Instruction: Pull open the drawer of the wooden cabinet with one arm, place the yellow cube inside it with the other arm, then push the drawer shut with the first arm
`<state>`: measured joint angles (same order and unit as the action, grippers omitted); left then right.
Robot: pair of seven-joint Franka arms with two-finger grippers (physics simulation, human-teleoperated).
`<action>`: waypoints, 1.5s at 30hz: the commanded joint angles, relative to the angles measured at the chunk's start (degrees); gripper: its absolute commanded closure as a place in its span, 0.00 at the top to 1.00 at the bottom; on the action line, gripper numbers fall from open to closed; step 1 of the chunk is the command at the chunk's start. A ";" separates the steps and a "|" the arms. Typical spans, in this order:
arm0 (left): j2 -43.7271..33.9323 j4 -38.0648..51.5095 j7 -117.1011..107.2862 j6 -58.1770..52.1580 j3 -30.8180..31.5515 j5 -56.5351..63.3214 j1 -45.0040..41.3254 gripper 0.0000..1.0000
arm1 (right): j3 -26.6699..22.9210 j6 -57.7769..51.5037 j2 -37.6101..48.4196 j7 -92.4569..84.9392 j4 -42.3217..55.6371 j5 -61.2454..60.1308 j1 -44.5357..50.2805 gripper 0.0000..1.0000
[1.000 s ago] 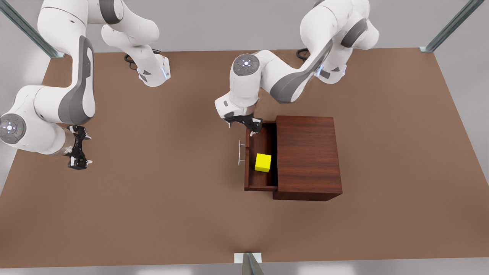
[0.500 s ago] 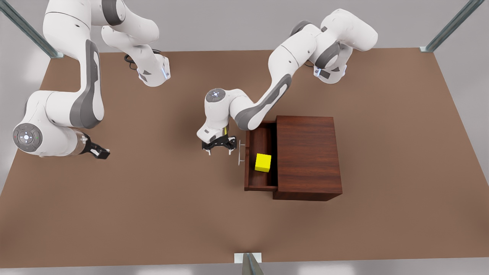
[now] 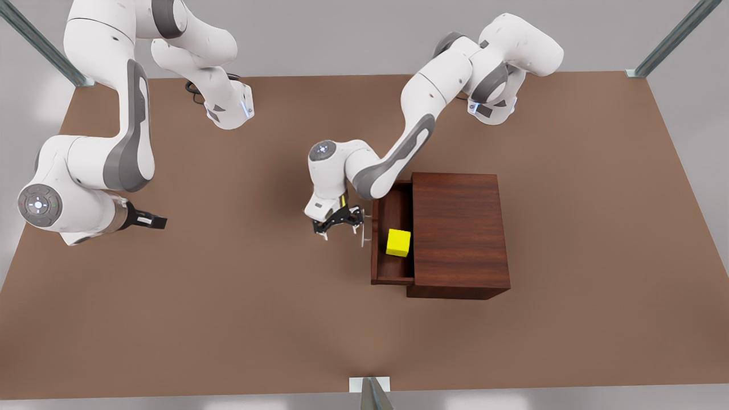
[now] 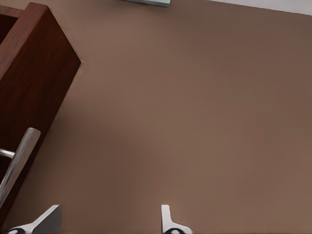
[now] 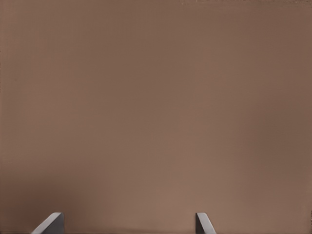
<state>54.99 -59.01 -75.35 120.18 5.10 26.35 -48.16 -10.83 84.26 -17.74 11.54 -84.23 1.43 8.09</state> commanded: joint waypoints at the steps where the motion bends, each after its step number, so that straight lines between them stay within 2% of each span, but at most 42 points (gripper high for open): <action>1: -0.41 -0.58 -3.49 -1.36 -0.01 -0.07 0.18 1.00 | -0.07 0.03 -0.02 -13.91 0.03 -0.90 -0.01 1.00; 11: -2.34 -3.48 -0.68 -2.50 0.17 -0.42 2.55 1.00 | -0.07 0.03 -0.11 -12.94 0.03 -0.90 0.26 1.00; 16: -6.20 -8.75 3.80 -2.41 0.26 -2.27 3.96 1.00 | 0.02 -0.06 -0.02 -12.94 0.03 -0.90 0.26 1.00; 24: -9.37 -11.92 8.29 -3.03 0.17 -3.68 5.89 1.00 | 0.02 -0.15 -0.11 -12.59 0.03 -0.82 0.26 1.00; 45: -10.69 -12.80 13.03 -9.44 -0.18 -5.43 8.88 1.00 | 0.02 -0.41 -0.46 -12.24 0.03 -0.90 0.43 1.00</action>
<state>44.38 -71.82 -66.30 112.19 5.01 20.92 -39.37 -10.79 83.93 -18.26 -0.03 -84.22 0.60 8.52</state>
